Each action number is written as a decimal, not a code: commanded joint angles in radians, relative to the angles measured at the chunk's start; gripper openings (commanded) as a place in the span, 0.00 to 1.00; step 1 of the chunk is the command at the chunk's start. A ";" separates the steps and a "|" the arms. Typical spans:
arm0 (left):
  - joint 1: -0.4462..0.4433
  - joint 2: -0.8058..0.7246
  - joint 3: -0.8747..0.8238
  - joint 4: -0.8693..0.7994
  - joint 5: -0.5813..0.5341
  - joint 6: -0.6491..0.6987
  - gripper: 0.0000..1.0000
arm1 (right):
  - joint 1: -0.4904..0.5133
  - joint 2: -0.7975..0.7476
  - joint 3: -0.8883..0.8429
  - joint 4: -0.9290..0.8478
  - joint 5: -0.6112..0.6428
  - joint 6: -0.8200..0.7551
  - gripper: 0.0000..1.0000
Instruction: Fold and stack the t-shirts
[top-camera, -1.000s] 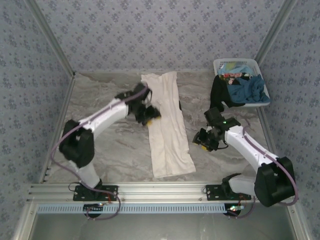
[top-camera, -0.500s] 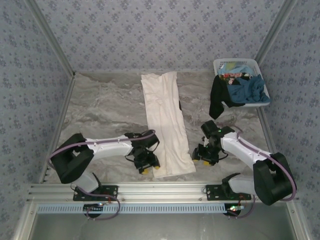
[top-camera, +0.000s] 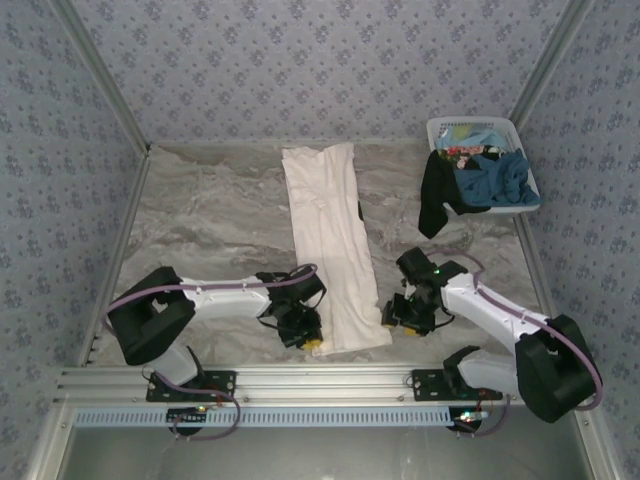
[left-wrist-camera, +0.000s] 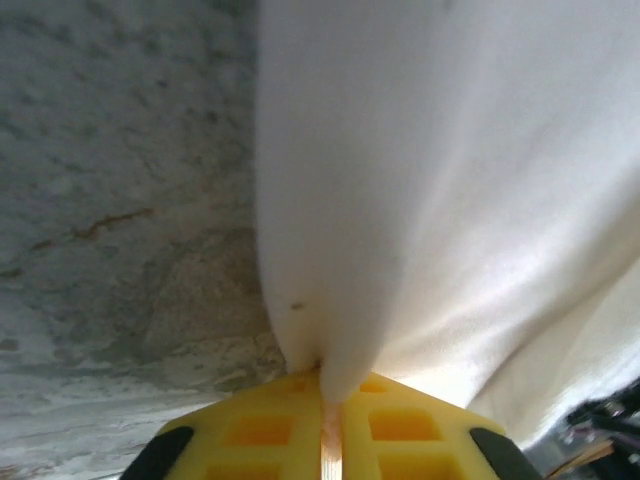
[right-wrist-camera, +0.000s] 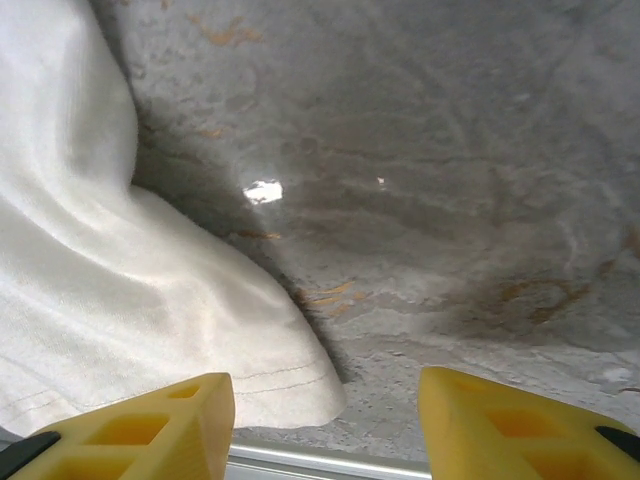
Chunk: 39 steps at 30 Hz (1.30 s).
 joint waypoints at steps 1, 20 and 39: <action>-0.004 -0.002 0.009 -0.036 -0.059 -0.011 0.00 | 0.039 0.029 -0.010 0.038 0.006 0.066 0.52; 0.027 -0.163 -0.101 -0.110 -0.105 0.006 0.00 | 0.276 0.067 -0.026 0.218 -0.012 0.378 0.47; 0.027 -0.197 -0.124 -0.118 -0.124 0.018 0.00 | 0.383 0.181 -0.021 0.275 0.039 0.459 0.34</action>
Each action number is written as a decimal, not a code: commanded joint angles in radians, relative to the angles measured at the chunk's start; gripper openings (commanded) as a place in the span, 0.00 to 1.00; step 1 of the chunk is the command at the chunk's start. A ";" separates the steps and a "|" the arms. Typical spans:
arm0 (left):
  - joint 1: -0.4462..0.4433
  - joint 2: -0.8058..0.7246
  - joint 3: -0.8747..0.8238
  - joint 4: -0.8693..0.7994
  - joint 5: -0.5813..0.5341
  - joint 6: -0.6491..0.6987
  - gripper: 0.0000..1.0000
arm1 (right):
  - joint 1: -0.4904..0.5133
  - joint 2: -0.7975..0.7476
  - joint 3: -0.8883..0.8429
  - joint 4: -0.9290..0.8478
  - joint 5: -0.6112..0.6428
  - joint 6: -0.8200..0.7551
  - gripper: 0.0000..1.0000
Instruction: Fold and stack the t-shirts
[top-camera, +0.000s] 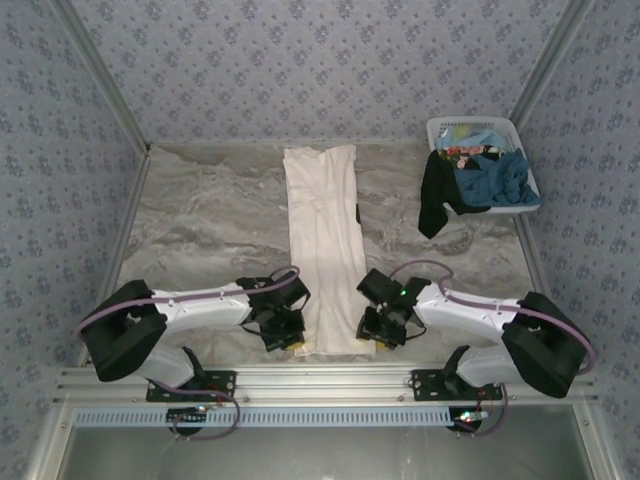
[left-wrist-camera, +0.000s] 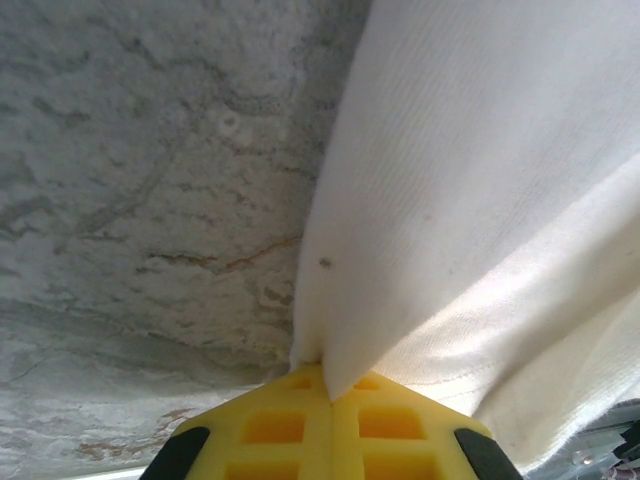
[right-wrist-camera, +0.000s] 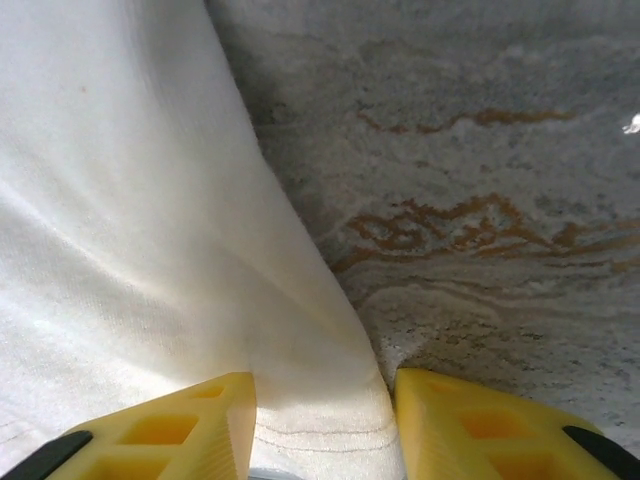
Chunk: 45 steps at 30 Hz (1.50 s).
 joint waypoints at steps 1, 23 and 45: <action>0.004 -0.039 -0.014 -0.053 -0.024 0.012 0.00 | 0.021 0.062 -0.021 0.088 -0.007 0.025 0.25; 0.293 -0.167 0.203 -0.078 -0.052 0.117 0.00 | -0.227 0.090 0.510 -0.294 0.040 -0.222 0.00; 0.617 0.570 0.910 -0.147 0.085 0.410 0.01 | -0.539 0.818 1.241 -0.286 -0.078 -0.394 0.00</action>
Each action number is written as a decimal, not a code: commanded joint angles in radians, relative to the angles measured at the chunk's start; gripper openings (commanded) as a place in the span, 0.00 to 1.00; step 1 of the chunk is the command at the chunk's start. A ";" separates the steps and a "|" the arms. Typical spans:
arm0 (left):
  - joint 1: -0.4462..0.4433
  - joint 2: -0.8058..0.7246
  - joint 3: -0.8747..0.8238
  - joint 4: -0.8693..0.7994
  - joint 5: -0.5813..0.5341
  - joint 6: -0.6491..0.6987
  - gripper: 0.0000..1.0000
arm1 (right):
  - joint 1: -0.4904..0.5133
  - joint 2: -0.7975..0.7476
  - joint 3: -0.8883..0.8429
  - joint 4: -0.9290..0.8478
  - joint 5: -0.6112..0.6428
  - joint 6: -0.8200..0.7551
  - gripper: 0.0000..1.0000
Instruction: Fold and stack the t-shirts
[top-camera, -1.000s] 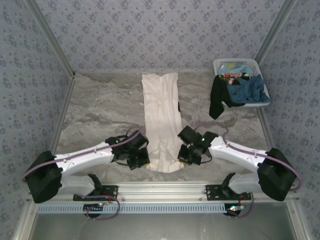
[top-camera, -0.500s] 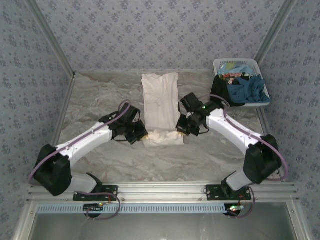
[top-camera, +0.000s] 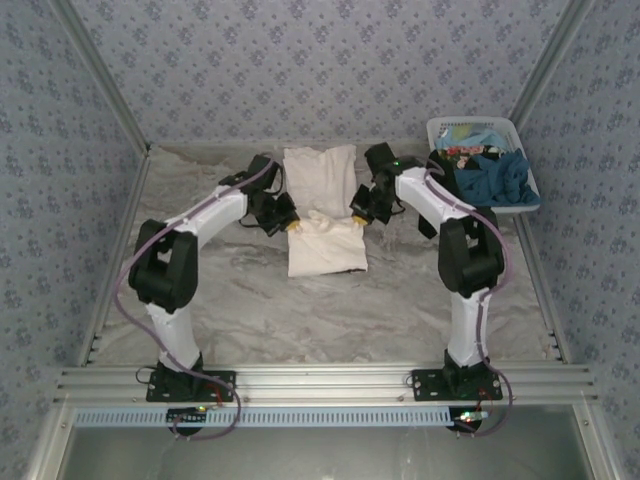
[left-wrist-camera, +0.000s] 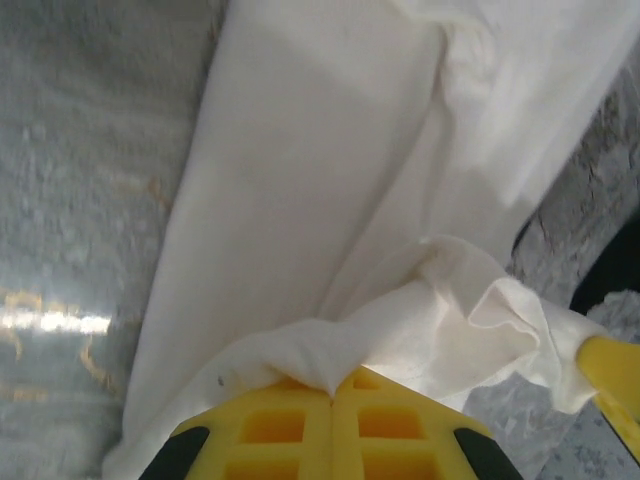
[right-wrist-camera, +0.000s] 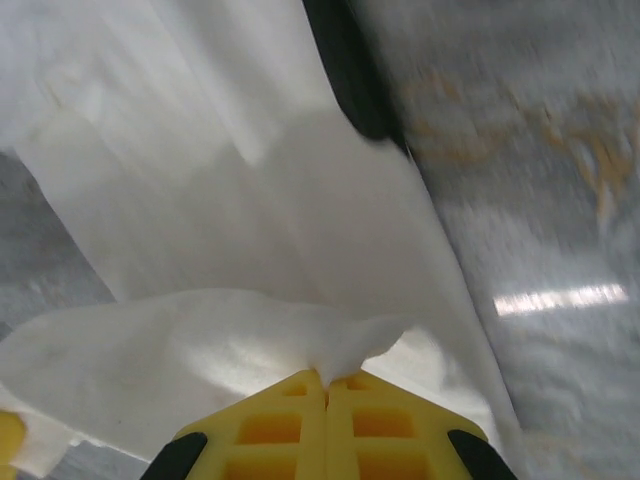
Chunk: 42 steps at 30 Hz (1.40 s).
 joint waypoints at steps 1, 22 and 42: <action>0.031 0.092 0.129 -0.041 0.037 0.056 0.07 | -0.025 0.108 0.145 -0.059 -0.035 -0.039 0.01; -0.080 -0.376 -0.589 0.303 -0.009 -0.237 0.42 | 0.023 -0.374 -0.518 0.229 -0.021 -0.079 0.63; -0.124 -0.133 -0.492 0.354 -0.040 -0.235 0.13 | 0.069 -0.206 -0.593 0.328 -0.055 -0.013 0.40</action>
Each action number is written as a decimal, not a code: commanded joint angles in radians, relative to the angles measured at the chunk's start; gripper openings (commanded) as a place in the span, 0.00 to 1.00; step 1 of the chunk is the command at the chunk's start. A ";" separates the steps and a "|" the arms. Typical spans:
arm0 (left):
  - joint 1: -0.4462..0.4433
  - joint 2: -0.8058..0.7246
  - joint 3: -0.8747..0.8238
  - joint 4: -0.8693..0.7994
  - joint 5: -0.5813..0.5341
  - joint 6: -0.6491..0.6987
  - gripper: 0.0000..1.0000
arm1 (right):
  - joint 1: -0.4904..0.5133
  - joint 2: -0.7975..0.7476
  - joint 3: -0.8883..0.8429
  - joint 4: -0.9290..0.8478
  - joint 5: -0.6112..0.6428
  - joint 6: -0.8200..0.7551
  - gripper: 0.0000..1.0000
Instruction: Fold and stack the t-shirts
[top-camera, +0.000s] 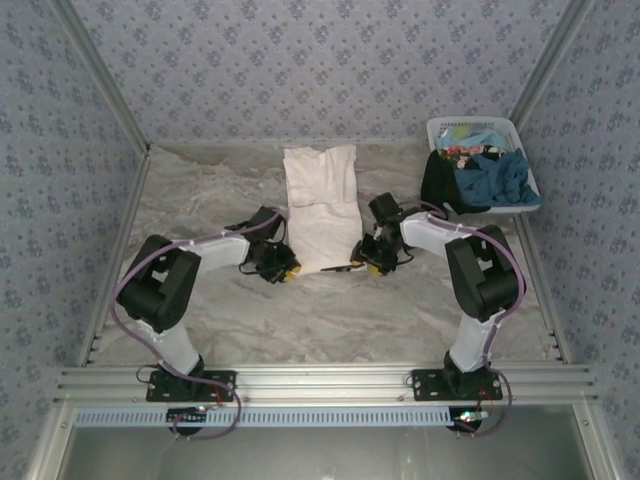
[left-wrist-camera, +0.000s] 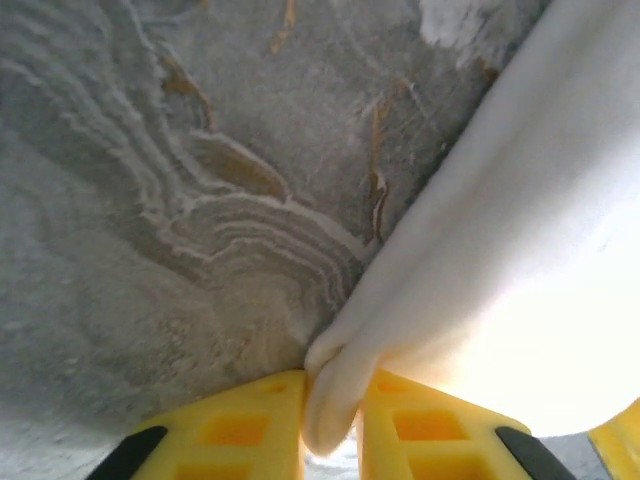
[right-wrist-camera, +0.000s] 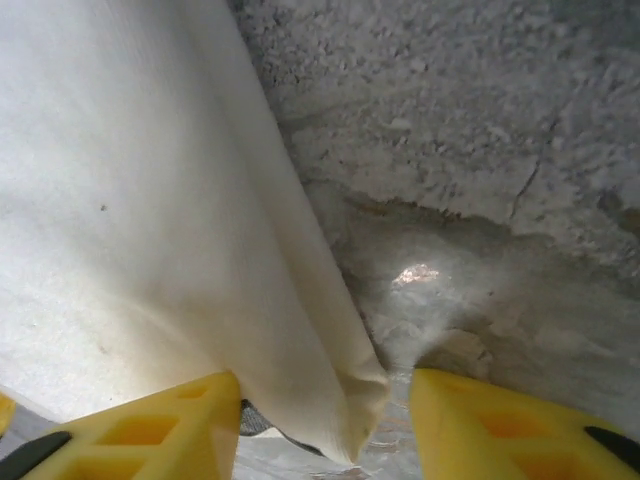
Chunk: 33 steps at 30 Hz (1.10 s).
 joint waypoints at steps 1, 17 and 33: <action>-0.005 0.041 0.041 0.062 -0.038 0.004 0.08 | 0.008 0.045 0.037 0.032 -0.014 0.026 0.33; -0.031 -0.257 -0.082 -0.166 -0.033 0.157 0.00 | 0.095 -0.259 -0.134 -0.038 0.039 0.084 0.00; -0.358 -0.974 -0.336 -0.373 -0.054 -0.009 0.00 | 0.479 -0.793 -0.330 -0.356 0.058 0.395 0.00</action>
